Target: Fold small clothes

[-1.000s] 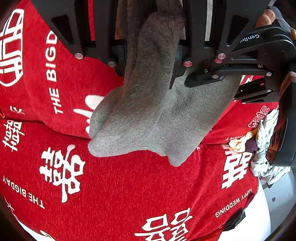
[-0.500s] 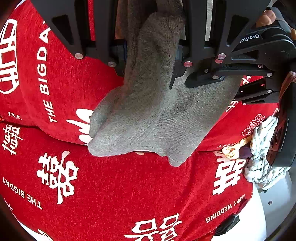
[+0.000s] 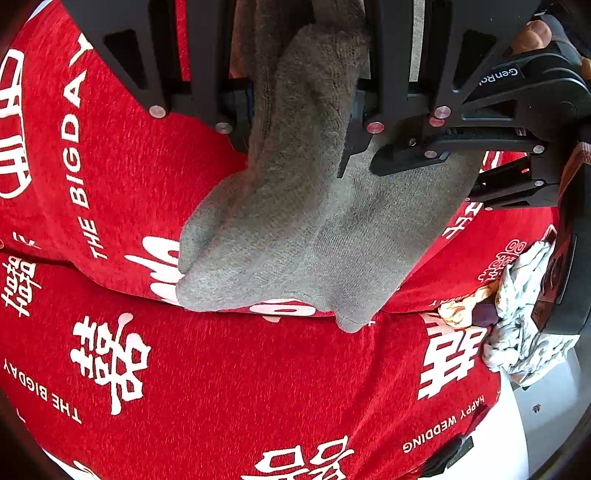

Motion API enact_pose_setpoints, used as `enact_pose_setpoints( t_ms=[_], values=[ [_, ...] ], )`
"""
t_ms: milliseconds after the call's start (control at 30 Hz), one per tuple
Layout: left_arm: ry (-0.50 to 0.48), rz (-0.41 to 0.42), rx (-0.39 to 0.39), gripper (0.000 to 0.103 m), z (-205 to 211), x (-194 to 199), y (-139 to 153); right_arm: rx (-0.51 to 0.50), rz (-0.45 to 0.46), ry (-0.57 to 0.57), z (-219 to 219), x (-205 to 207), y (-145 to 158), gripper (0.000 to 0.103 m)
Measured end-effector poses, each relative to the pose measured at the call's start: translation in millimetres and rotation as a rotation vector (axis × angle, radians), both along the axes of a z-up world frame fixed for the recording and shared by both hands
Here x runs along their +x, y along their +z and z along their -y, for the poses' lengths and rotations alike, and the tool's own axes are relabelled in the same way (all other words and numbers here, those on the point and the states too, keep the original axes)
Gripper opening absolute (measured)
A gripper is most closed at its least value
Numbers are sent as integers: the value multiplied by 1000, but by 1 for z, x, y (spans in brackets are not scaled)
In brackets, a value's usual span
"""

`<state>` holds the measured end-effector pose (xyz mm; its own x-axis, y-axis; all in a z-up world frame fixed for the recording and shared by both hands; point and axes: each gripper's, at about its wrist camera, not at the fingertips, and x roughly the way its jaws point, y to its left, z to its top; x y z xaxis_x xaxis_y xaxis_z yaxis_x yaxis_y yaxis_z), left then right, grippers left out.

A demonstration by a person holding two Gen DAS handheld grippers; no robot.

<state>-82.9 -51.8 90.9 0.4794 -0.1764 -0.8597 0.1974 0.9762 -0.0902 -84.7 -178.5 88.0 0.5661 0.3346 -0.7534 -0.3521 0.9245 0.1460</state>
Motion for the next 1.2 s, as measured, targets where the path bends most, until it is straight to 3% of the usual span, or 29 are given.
enact_pose_setpoints(
  t_ms=[633, 767, 867, 933, 1067, 1200],
  values=[
    [8, -31, -16, 46, -7, -2, -25, 15, -42, 15, 1, 5, -31, 36],
    [24, -37, -98, 58, -23, 1, -31, 107, -101, 1, 20, 13, -47, 42],
    [40, -17, -93, 77, -29, -1, -35, 197, -142, -19, 37, 19, -60, 55],
    [43, -18, -115, 78, -34, -3, -36, 245, -168, -25, 46, 22, -64, 59],
    [92, -25, -170, 78, -54, 1, -24, 251, -130, -59, 60, 22, -46, 61],
    [150, -6, -124, 78, -64, 22, -13, 272, -35, -79, 71, 30, -14, 61]
  ],
)
